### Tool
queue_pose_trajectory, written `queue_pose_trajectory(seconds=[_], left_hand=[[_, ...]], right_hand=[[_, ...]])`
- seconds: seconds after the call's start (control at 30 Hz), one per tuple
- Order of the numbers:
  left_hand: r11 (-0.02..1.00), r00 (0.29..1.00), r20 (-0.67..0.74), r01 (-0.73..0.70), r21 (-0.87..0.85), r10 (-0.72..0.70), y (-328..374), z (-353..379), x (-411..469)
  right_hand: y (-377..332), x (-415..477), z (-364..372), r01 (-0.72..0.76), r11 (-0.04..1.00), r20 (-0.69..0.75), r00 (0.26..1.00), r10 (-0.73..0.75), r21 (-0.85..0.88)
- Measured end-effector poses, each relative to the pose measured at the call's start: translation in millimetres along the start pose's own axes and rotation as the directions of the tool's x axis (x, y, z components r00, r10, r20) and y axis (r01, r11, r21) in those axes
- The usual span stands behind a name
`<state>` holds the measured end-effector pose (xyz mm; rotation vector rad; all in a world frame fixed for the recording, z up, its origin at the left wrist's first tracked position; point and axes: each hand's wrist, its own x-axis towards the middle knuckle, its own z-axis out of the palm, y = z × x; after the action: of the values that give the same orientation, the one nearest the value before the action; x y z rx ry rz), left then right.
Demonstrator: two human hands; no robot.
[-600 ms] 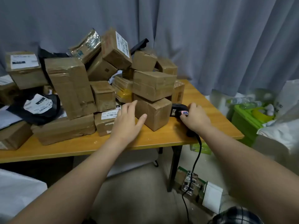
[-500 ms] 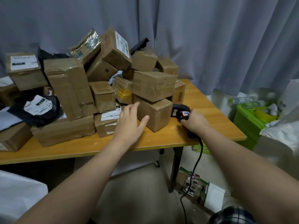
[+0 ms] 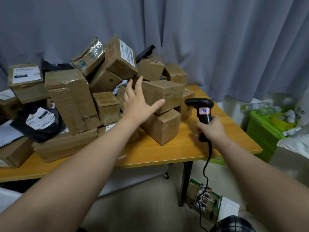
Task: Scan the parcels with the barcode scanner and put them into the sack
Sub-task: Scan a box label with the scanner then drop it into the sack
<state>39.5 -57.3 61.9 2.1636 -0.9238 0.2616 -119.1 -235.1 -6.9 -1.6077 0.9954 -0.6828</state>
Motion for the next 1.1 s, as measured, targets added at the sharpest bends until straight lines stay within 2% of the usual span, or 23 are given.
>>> queue_pose_trajectory(seconds=[0.17,0.27,0.37,0.47,0.63,0.8,0.9,1.0,1.1], left_hand=[[0.994,0.982,0.165,0.081,0.071,-0.092,2.7,-0.3,23.8],[0.992,0.973,0.199,0.108,0.072,-0.121,2.9,1.1,33.1],[0.992,0.974,0.193,0.110,0.055,-0.119,2.3,4.5,37.9],[0.994,0.979,0.181,0.101,-0.034,-0.093,1.0,7.8,37.5],[0.988,0.996,0.057,0.074,-0.135,-0.067,-1.4,1.9,27.4],[0.948,0.995,-0.097,-0.031,-0.317,0.000,-10.0,-26.6,-12.6],[0.950,0.985,-0.152,-0.119,-0.287,0.077,-31.1,-46.5,-50.7],[0.958,0.973,-0.192,-0.174,-0.226,0.131,-57.8,-66.9,-83.9],[0.933,0.941,-0.210,-0.305,-0.194,0.264,-82.6,-84.8,-108.1]], right_hand=[[-25.3,-15.6,4.3,0.121,0.946,0.102,0.982,-0.158,0.299],[-39.4,-21.9,13.6,0.065,0.906,0.191,0.969,-0.158,0.418],[-47.2,-24.5,25.0,0.021,0.901,0.242,0.961,-0.138,0.432],[-53.0,-24.8,33.5,-0.054,0.880,0.270,0.959,-0.086,0.472],[-54.9,-27.0,39.8,-0.044,0.853,0.187,0.980,-0.064,0.520],[-67.1,-35.9,35.9,-0.004,0.747,0.119,0.988,-0.101,0.665],[-78.5,-46.4,34.5,-0.051,0.755,0.227,0.965,-0.131,0.654],[-90.1,-63.3,41.4,-0.086,0.804,0.346,0.926,-0.154,0.588],[-97.6,-84.1,58.9,-0.062,0.861,0.438,0.878,-0.193,0.505]])
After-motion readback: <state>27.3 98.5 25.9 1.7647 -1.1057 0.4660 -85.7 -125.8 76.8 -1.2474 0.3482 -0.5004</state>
